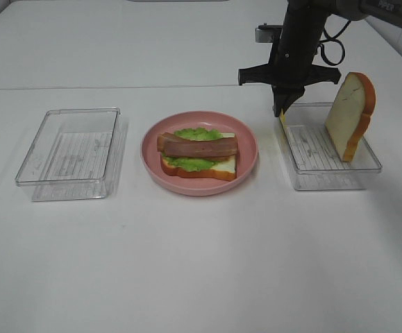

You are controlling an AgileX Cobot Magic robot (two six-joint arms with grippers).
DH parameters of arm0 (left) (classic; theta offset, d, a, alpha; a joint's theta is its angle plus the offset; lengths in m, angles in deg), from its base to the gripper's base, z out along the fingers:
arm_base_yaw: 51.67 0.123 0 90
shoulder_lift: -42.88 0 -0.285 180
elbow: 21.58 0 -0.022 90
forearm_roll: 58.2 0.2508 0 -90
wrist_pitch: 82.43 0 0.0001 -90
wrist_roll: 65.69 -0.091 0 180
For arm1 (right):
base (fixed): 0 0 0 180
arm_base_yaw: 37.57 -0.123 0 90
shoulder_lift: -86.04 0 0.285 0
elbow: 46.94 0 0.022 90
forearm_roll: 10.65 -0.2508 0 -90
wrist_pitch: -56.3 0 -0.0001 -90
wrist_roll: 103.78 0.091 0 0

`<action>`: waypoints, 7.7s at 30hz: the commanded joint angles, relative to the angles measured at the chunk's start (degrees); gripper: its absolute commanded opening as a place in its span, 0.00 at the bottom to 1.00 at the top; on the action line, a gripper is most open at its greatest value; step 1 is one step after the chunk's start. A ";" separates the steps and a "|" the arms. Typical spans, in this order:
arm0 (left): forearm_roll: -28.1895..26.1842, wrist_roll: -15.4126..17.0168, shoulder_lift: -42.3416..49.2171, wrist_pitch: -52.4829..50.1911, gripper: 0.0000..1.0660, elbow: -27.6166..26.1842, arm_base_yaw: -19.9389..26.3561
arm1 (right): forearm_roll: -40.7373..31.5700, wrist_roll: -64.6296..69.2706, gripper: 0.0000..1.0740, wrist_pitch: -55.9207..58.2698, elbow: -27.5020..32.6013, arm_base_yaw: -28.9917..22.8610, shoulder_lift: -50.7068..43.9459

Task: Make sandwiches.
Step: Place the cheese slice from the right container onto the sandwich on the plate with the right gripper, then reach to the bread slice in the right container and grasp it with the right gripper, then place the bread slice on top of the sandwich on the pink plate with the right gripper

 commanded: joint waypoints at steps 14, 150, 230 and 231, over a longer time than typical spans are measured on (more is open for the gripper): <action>-0.52 0.06 1.15 -0.17 0.94 0.17 0.23 | -4.81 -1.32 0.00 6.13 0.23 0.11 -9.80; -0.74 0.06 1.15 -0.17 0.94 0.17 0.23 | -3.21 -5.39 0.87 -0.46 21.89 10.94 -27.79; -0.74 0.06 1.15 -0.17 0.94 0.17 0.23 | -13.69 -4.81 0.00 6.02 16.33 15.99 -23.09; -0.74 0.06 1.15 -0.17 0.94 0.17 0.23 | -15.81 -5.67 0.00 5.56 17.25 15.99 -24.35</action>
